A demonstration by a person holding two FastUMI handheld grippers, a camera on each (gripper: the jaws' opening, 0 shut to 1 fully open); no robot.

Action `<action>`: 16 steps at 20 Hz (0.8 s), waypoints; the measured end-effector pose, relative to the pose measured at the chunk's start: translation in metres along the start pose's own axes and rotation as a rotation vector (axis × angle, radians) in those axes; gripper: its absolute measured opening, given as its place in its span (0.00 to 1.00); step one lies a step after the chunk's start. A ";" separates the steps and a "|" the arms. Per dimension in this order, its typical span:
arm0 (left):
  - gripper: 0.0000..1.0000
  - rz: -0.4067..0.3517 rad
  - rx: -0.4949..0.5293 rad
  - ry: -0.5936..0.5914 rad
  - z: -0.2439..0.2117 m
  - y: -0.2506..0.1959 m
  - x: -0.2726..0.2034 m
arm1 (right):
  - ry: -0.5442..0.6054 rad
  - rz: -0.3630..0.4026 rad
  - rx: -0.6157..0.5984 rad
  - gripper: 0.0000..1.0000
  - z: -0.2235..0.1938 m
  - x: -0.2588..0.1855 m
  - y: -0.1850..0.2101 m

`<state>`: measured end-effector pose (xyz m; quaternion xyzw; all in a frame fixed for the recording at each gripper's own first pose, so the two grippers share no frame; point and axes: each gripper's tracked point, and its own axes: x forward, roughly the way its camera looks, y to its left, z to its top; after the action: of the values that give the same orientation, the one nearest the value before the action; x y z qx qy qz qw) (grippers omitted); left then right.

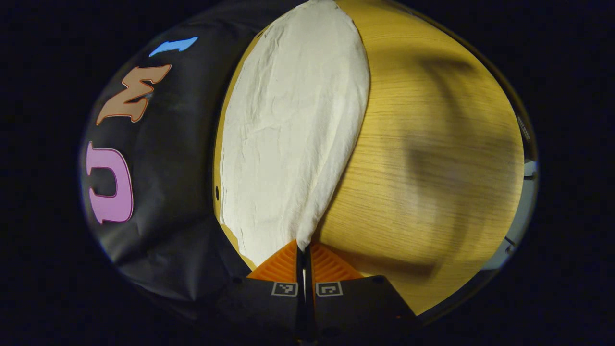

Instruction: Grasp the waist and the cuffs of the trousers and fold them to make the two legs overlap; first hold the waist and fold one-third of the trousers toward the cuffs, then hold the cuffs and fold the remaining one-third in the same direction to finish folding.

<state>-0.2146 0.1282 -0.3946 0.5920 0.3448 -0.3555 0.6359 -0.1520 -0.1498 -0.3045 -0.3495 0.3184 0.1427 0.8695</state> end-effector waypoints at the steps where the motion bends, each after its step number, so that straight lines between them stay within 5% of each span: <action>1: 0.00 0.001 0.000 -0.001 0.000 0.000 0.001 | 0.009 0.025 -0.062 0.98 -0.009 0.000 0.006; 8: 0.00 0.004 -0.006 0.002 0.000 0.000 -0.001 | 0.066 0.224 -0.363 0.98 -0.072 -0.008 0.057; 16: 0.00 0.015 -0.004 0.014 0.000 0.000 -0.002 | 0.142 0.325 -0.461 0.98 -0.108 0.003 0.071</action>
<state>-0.2158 0.1283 -0.3932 0.5957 0.3454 -0.3462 0.6372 -0.2322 -0.1745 -0.4022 -0.4914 0.3896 0.3240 0.7084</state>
